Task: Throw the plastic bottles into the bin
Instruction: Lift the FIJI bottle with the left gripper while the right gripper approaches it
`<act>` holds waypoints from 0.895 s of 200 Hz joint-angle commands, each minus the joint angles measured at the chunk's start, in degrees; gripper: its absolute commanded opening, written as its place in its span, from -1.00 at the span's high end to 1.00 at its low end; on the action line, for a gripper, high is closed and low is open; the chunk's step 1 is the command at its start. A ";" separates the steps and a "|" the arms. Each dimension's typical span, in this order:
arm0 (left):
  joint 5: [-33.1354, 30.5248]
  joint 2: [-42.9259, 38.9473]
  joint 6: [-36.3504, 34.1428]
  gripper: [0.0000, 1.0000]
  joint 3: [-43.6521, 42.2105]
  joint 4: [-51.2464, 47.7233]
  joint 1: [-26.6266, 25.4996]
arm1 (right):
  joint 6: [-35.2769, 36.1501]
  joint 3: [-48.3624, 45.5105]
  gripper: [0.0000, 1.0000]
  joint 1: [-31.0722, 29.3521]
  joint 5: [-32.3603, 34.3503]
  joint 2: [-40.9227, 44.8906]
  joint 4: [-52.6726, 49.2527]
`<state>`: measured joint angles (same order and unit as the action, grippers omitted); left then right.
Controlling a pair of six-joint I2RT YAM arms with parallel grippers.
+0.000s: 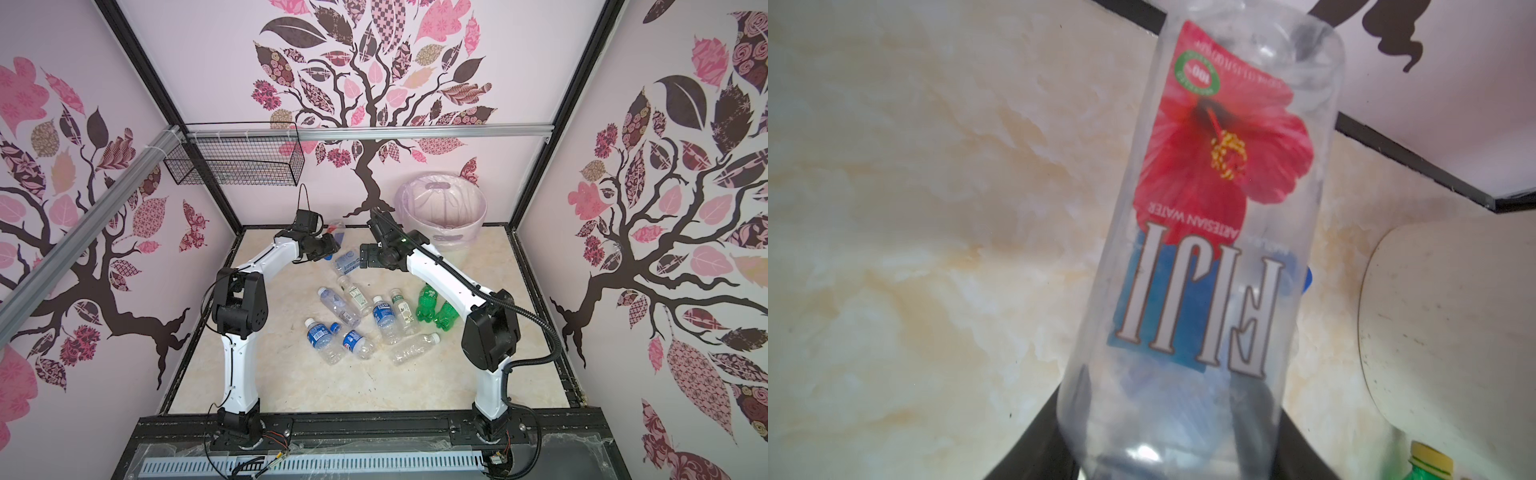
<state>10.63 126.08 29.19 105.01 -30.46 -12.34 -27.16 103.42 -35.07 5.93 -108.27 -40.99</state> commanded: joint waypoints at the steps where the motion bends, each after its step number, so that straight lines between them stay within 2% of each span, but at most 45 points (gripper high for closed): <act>1: 1.51 -5.02 -1.70 -0.03 -3.72 0.32 -1.01 | -0.96 1.50 -0.99 0.73 -0.21 3.94 0.21; 48: 3.70 -16.19 -0.46 -0.03 -10.23 0.22 -4.38 | -3.60 8.69 -0.99 4.66 -6.96 3.68 -3.24; 114: 8.91 -31.79 8.25 -0.02 -21.10 4.83 -9.59 | -6.84 16.97 -0.99 6.33 -16.57 2.84 -3.47; 179: 9.41 -39.47 10.42 -0.01 -22.26 2.37 -11.32 | -10.24 17.05 -0.95 6.50 -23.79 4.12 -0.46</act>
<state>19.42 89.30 38.22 83.88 -27.81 -22.63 -35.07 118.87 -28.69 -12.99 -107.92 -42.57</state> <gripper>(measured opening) 0.522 0.980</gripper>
